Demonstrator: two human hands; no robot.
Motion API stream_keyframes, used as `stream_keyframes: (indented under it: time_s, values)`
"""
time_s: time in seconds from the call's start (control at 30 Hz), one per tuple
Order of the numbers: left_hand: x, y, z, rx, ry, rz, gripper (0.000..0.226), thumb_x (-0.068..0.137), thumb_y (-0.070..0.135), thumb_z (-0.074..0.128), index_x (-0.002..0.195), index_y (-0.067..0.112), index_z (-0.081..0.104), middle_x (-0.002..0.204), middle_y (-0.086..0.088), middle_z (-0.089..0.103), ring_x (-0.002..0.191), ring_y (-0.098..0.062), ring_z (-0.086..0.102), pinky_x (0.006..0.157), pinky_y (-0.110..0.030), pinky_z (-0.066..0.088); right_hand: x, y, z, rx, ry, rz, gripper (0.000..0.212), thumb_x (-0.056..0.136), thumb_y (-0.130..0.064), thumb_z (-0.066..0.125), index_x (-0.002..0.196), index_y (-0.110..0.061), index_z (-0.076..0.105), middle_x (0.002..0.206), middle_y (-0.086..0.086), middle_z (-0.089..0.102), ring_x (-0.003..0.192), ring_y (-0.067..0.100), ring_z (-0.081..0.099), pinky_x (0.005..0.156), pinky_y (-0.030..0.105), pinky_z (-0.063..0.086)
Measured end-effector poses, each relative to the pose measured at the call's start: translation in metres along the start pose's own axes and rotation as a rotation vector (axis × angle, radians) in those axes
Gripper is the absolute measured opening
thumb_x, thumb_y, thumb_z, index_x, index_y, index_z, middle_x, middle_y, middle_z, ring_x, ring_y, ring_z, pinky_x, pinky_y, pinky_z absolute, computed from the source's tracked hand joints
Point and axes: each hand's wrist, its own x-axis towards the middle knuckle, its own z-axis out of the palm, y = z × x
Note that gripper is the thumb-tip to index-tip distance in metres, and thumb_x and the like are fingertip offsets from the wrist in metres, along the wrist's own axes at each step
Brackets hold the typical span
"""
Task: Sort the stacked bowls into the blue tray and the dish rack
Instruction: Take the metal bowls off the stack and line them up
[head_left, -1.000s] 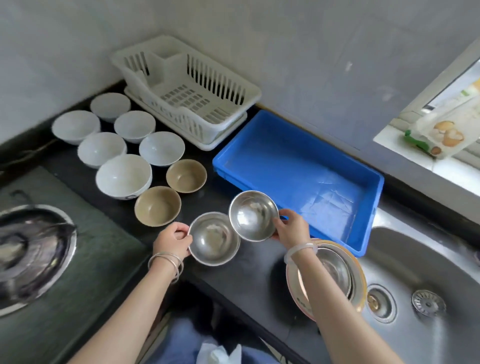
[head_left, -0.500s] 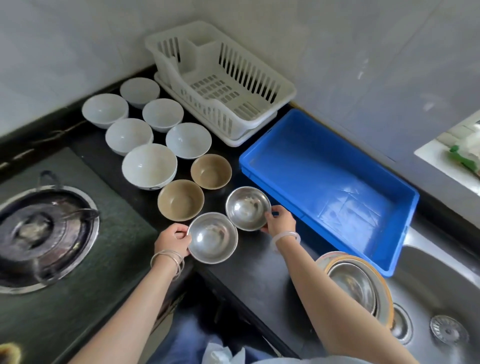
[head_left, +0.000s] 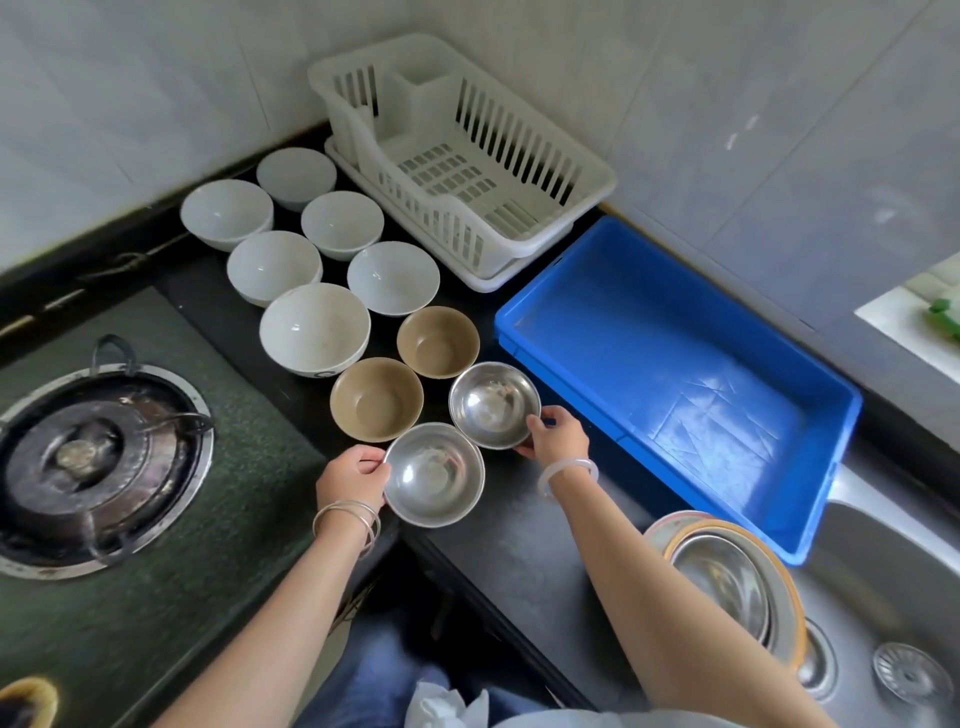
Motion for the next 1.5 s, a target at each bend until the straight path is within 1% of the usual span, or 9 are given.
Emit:
stream_keyframes:
  time_s: [0.47,0.6,0.73,0.87,0.97,1.07,1.27,1.37,1.5]
  values:
    - [-0.005,0.004,-0.002,0.099,0.024,0.067,0.018,0.081,0.008,0.056,0.088,0.019,0.067,0.087,-0.002,0.071,0.085,-0.027,0.067,0.084,-0.044,0.056,-0.009,0.005,-0.012,0.004,-0.086,0.03,0.027,0.095,-0.022,0.048,0.12,-0.014,0.055,0.103,0.008,0.067,0.08,0.019,0.07,0.076,0.032,0.059]
    - [-0.009,0.009,-0.007,0.293,-0.026,0.132,0.03,0.084,0.011,0.052,0.11,0.016,0.066,0.107,-0.004,0.071,0.099,-0.028,0.064,0.089,-0.033,0.05,-0.025,0.005,-0.033,0.028,-0.1,-0.015,0.026,0.097,-0.024,0.046,0.119,-0.015,0.057,0.106,0.004,0.065,0.083,0.018,0.068,0.071,0.027,0.057]
    - [-0.022,0.023,-0.009,0.449,-0.029,0.228,0.027,0.087,0.014,0.049,0.108,0.019,0.065,0.104,-0.004,0.068,0.101,-0.028,0.059,0.079,-0.029,0.041,-0.044,0.006,-0.068,0.028,-0.11,-0.104,0.023,0.096,-0.024,0.045,0.112,-0.018,0.06,0.103,0.001,0.067,0.081,0.016,0.068,0.062,0.018,0.051]
    - [-0.044,0.046,0.014,0.472,-0.037,0.349,0.029,0.089,0.016,0.051,0.115,0.015,0.062,0.118,-0.003,0.067,0.106,-0.024,0.062,0.086,-0.029,0.044,-0.063,0.018,-0.115,0.027,0.041,-0.195,0.015,0.093,-0.017,0.049,0.096,-0.017,0.064,0.093,0.003,0.069,0.073,0.016,0.067,0.07,0.023,0.053]
    - [-0.072,0.059,0.056,0.469,-0.193,0.431,0.026,0.089,0.017,0.051,0.113,0.017,0.063,0.113,0.0,0.069,0.095,-0.018,0.064,0.081,-0.024,0.044,-0.079,0.043,-0.156,0.017,0.16,-0.199,0.013,0.092,-0.013,0.052,0.094,-0.014,0.065,0.091,0.006,0.071,0.075,0.02,0.068,0.077,0.033,0.052]
    - [-0.106,0.06,0.109,0.499,-0.377,0.51,0.023,0.088,0.019,0.054,0.109,0.019,0.064,0.109,0.003,0.07,0.086,-0.01,0.06,0.077,-0.02,0.042,-0.096,0.081,-0.194,-0.162,0.361,-0.186,0.009,0.088,-0.016,0.06,0.09,-0.016,0.068,0.085,0.004,0.071,0.078,0.019,0.065,0.073,0.027,0.046]
    - [-0.163,0.047,0.194,0.627,-0.633,0.666,0.032,0.084,0.02,0.063,0.116,0.017,0.06,0.116,0.0,0.065,0.103,-0.016,0.062,0.085,-0.023,0.044,-0.114,0.142,-0.23,-0.253,0.676,-0.119,0.014,0.077,-0.004,0.065,0.09,-0.009,0.066,0.089,0.013,0.067,0.083,0.03,0.061,0.074,0.032,0.043]
    - [-0.171,0.041,0.215,0.674,-0.657,0.705,0.045,0.082,0.011,0.064,0.125,0.02,0.053,0.121,-0.001,0.062,0.11,-0.019,0.058,0.093,-0.025,0.042,-0.111,0.15,-0.23,-0.274,0.669,-0.077,0.027,0.073,-0.006,0.07,0.099,-0.009,0.062,0.093,0.012,0.06,0.086,0.029,0.058,0.076,0.032,0.041]
    - [-0.165,0.034,0.228,0.706,-0.603,0.727,0.04,0.08,0.001,0.06,0.116,0.017,0.058,0.115,-0.005,0.063,0.102,-0.021,0.059,0.085,-0.025,0.043,-0.107,0.15,-0.228,-0.252,0.556,-0.002,0.038,0.075,-0.019,0.072,0.108,-0.012,0.055,0.098,0.009,0.06,0.092,0.027,0.058,0.078,0.033,0.044]
